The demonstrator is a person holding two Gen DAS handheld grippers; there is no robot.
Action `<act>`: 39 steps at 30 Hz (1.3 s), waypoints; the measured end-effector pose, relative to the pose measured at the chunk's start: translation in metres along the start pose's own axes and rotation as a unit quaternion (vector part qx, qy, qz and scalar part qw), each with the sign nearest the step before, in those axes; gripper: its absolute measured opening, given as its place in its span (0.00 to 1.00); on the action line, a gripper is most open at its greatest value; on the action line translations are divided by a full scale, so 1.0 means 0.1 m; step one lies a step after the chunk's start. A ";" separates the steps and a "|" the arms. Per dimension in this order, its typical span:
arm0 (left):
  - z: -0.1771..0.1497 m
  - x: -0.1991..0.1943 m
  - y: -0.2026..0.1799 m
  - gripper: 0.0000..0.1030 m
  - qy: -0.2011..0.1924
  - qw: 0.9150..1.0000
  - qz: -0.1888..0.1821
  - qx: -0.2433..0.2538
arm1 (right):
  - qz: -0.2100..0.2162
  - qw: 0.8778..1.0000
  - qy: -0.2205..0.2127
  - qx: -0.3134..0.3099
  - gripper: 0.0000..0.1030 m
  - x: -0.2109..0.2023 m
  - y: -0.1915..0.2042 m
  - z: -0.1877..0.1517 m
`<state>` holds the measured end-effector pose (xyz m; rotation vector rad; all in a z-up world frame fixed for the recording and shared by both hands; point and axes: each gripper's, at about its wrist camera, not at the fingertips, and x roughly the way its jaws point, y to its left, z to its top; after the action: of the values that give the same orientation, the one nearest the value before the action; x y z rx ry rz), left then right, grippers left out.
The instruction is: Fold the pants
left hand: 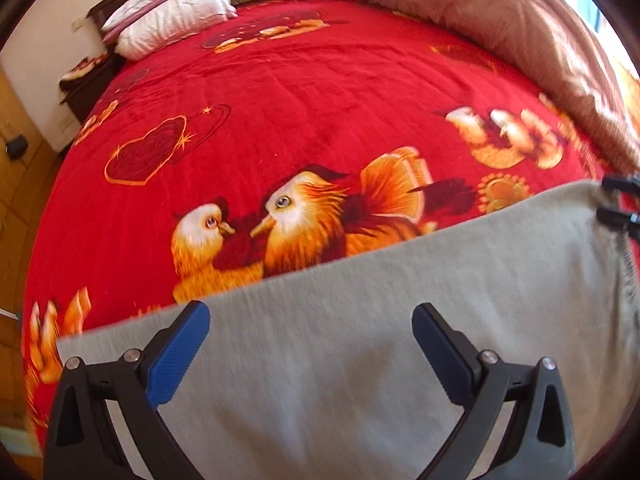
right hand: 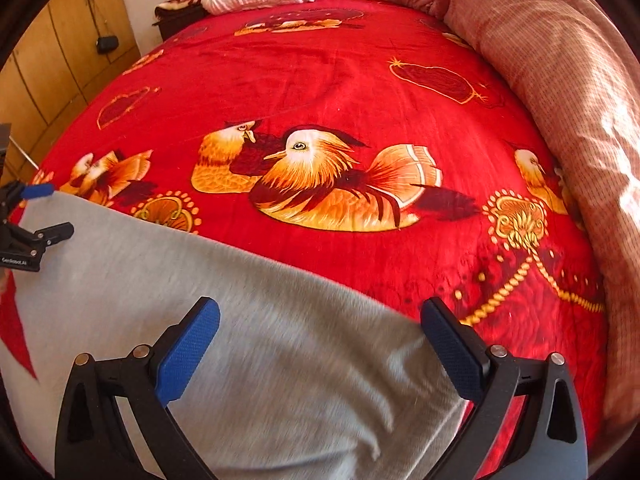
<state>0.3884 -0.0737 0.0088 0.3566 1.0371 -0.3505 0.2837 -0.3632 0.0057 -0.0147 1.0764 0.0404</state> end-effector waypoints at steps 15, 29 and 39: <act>-0.07 0.41 0.33 1.00 0.024 0.997 -0.070 -0.006 | 0.020 0.999 0.024 -0.040 0.95 0.31 -0.01 0.03; -0.06 0.10 -0.13 0.15 0.007 0.996 -0.058 0.073 | 0.069 0.995 0.005 -0.067 0.04 0.08 0.16 -0.02; -0.16 -0.36 -0.12 0.03 -0.029 0.998 -0.050 0.034 | 0.102 0.991 -0.056 -0.072 0.04 -0.68 0.24 -0.29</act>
<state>0.3544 -0.0736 0.0313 0.3548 0.9893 -0.4847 0.2253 -0.3418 0.0525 -0.0317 0.9568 0.3002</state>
